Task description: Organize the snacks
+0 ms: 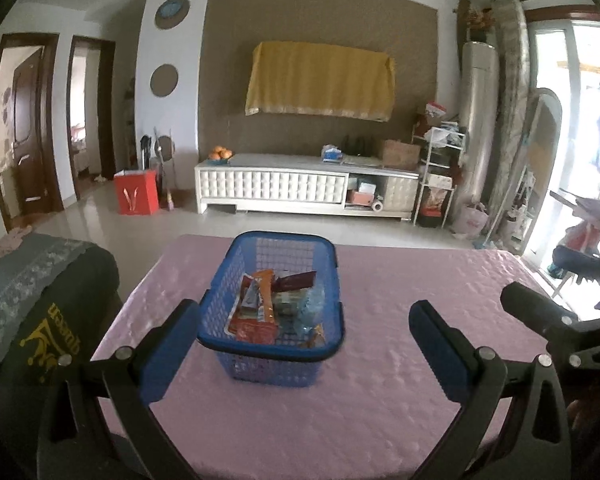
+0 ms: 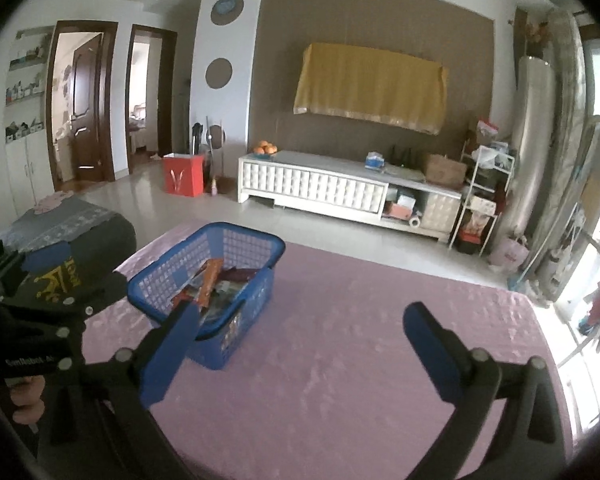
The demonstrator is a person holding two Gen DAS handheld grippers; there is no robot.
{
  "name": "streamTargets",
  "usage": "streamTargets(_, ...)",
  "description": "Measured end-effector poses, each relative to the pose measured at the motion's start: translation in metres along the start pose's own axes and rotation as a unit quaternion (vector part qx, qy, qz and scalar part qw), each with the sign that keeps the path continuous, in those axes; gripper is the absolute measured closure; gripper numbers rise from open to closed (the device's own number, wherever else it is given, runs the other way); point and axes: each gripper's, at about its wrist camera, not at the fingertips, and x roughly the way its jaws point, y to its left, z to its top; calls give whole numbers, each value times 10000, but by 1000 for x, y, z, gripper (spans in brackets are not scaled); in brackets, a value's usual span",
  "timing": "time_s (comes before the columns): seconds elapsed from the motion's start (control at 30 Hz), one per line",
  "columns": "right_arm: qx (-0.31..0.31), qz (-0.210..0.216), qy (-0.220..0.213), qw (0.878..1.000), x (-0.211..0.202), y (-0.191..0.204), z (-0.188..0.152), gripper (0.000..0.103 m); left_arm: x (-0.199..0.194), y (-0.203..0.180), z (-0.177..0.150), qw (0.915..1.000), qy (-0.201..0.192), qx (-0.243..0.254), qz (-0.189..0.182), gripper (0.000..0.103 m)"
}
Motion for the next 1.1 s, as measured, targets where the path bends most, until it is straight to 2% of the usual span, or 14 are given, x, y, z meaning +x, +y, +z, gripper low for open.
streamTargets(0.23, 244, -180, -95, 9995, -25, -1, -12, 0, -32, -12, -6, 9997, -114, 78, -209, 0)
streamTargets(0.4, 391, -207, -195, 9988, -37, -2, -17, 0, -45, -17, -8, 9995, -171, 137, -217, 0)
streamTargets(1.1, 517, -199, -163, 9983, -48, 0, -32, 0, -50, -25, -15, 9992, -73, 257, -303, 0)
